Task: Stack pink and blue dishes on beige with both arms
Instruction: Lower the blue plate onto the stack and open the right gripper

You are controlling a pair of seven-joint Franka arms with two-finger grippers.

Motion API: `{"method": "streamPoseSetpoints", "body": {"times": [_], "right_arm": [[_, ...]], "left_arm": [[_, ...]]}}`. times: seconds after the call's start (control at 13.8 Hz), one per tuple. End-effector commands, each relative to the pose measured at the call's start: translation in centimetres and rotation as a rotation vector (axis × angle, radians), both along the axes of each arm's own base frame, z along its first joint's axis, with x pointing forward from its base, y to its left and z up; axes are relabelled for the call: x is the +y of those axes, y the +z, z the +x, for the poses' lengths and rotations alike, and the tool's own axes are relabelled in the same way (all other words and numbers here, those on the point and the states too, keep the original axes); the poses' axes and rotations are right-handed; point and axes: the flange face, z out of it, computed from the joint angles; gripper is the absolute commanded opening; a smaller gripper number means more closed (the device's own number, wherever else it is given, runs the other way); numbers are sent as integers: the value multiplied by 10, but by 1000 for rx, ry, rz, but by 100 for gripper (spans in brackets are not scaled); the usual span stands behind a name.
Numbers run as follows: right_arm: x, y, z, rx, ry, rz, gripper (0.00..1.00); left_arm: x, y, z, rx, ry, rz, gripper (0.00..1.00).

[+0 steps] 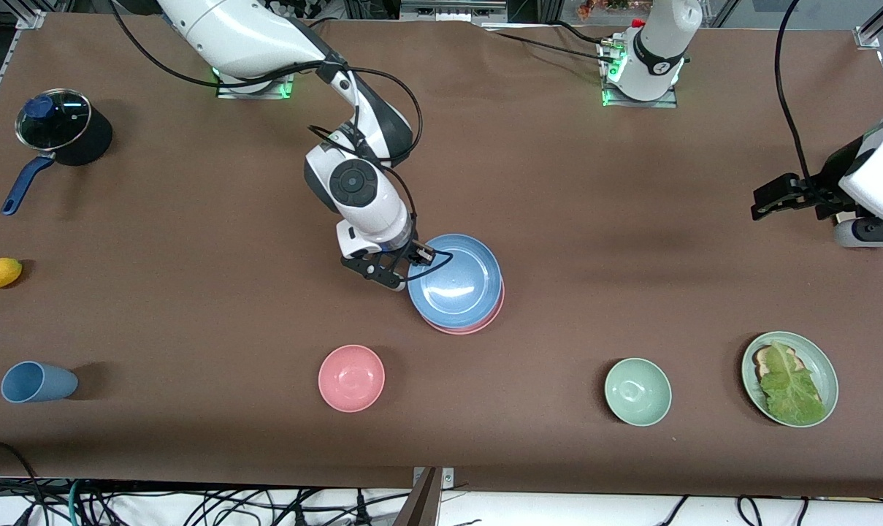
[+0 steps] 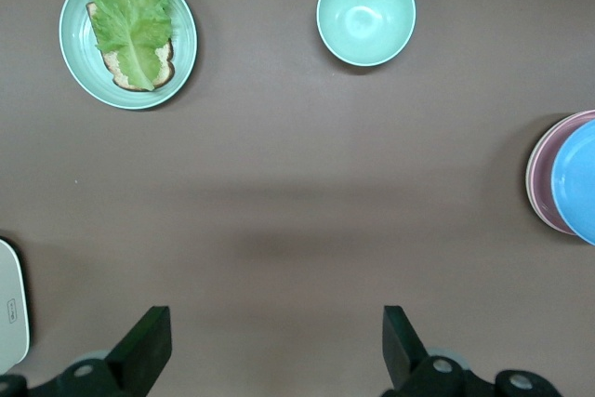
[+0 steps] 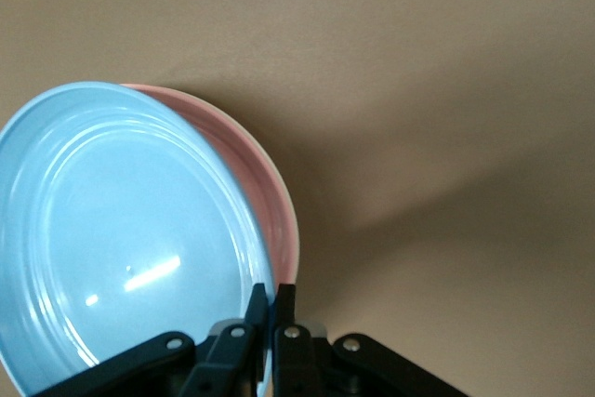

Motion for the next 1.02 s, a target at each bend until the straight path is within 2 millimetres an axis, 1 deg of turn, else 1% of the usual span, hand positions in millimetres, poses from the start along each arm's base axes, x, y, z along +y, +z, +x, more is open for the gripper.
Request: {"method": "streamPoseSetpoints", "body": {"times": [0.0, 0.07, 0.22, 0.36, 0.51, 0.58, 0.65, 0.73, 0.8, 0.87, 0.94], "right_arm": [[13, -6, 4, -31, -19, 17, 0], [14, -12, 5, -33, -20, 22, 0], [11, -14, 9, -44, -28, 26, 0], [12, -12, 13, -55, -27, 35, 0], [12, -11, 14, -57, -27, 35, 0], [12, -11, 14, -59, -25, 33, 3], [10, -12, 14, -66, -18, 23, 19], [9, -12, 15, -69, -17, 20, 39], [9, -12, 15, -71, -14, 19, 43], [9, -12, 15, -71, -13, 19, 52], [9, -11, 16, -73, -9, 17, 58]], "left_arm": [[-12, 13, -11, -14, -31, -8, 100], [-14, 16, -12, -22, -39, 4, 100], [-14, 20, -13, -29, -44, 4, 100], [-11, 20, -13, -29, -39, 4, 100], [-11, 20, -12, -30, -91, 2, 100], [-9, 20, -12, -30, -94, 0, 100], [-9, 20, -12, -30, -85, -4, 100], [-10, 22, -12, -34, -84, -7, 100], [-11, 22, -12, -36, -87, -2, 100], [-12, 21, -11, -33, -93, -1, 100], [-12, 21, -11, -33, -99, -1, 100]]}}
